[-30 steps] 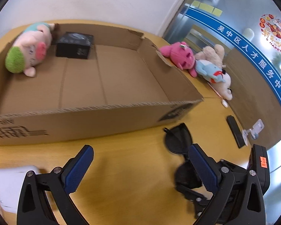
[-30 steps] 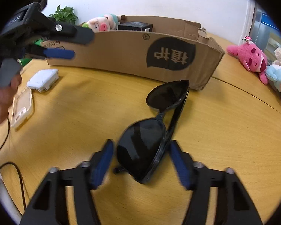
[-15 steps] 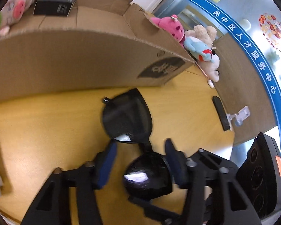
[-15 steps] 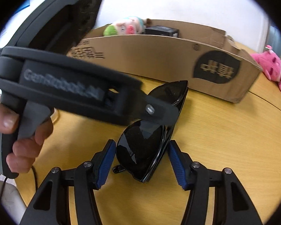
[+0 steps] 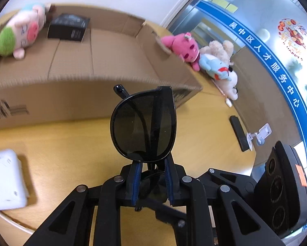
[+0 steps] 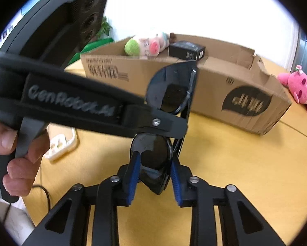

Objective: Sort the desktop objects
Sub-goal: 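Lift the sunglasses with the right tool toward the cardboard box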

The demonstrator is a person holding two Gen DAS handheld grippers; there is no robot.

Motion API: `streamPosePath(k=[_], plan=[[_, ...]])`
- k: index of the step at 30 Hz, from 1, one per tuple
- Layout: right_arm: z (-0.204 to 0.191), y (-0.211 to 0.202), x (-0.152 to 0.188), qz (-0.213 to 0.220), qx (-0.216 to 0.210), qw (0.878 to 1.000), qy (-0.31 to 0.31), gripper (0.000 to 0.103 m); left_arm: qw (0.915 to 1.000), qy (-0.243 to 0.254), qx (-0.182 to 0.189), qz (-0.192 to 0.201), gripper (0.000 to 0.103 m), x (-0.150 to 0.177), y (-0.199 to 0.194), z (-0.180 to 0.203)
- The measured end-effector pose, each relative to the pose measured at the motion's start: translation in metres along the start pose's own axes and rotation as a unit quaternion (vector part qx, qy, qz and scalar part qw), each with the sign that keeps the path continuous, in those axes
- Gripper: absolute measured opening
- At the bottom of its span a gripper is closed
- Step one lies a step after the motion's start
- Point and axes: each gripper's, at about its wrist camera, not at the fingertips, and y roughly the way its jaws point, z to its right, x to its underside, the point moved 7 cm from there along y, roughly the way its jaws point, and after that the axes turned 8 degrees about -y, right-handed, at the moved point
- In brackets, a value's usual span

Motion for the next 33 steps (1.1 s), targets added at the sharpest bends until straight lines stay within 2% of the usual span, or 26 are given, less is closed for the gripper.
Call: streamPosePath(k=[7, 12, 16, 21, 24, 27, 30, 33], plan=[[0.006, -0.029, -0.052, 0.056, 0.017, 0.998, -0.014, 0.025, 0.9975, 0.034, 0.003, 0.063, 0.018, -0.044, -0.051, 0.025], [0.019, -0.058, -0.113, 0.109, 0.042, 0.992, -0.041, 0.024, 0.9908, 0.076, 0.0, 0.112, 0.018, -0.094, -0.089, 0.054], [0.036, -0.073, -0.162, 0.14, 0.061, 0.987, -0.058, 0.024, 0.9851, 0.099, 0.002, 0.14, 0.018, -0.148, -0.11, 0.079], [0.07, -0.084, -0.225, 0.165, 0.062, 0.982, -0.063, 0.021, 0.9804, 0.117, 0.009, 0.158, 0.018, -0.219, -0.127, 0.099], [0.09, -0.084, -0.256, 0.166, 0.058, 0.982, -0.062, 0.021, 0.9795, 0.122, 0.006, 0.16, 0.018, -0.26, -0.125, 0.107], [0.115, -0.074, -0.278, 0.157, 0.048, 0.985, -0.052, 0.021, 0.9826, 0.111, 0.006, 0.149, 0.018, -0.302, -0.107, 0.101], [0.145, -0.051, -0.291, 0.139, 0.036, 0.989, -0.03, 0.02, 0.9887, 0.089, 0.012, 0.12, 0.018, -0.336, -0.072, 0.084], [0.173, -0.015, -0.288, 0.107, 0.019, 0.994, 0.001, 0.02, 0.9941, 0.067, 0.007, 0.085, 0.018, -0.355, -0.027, 0.058]])
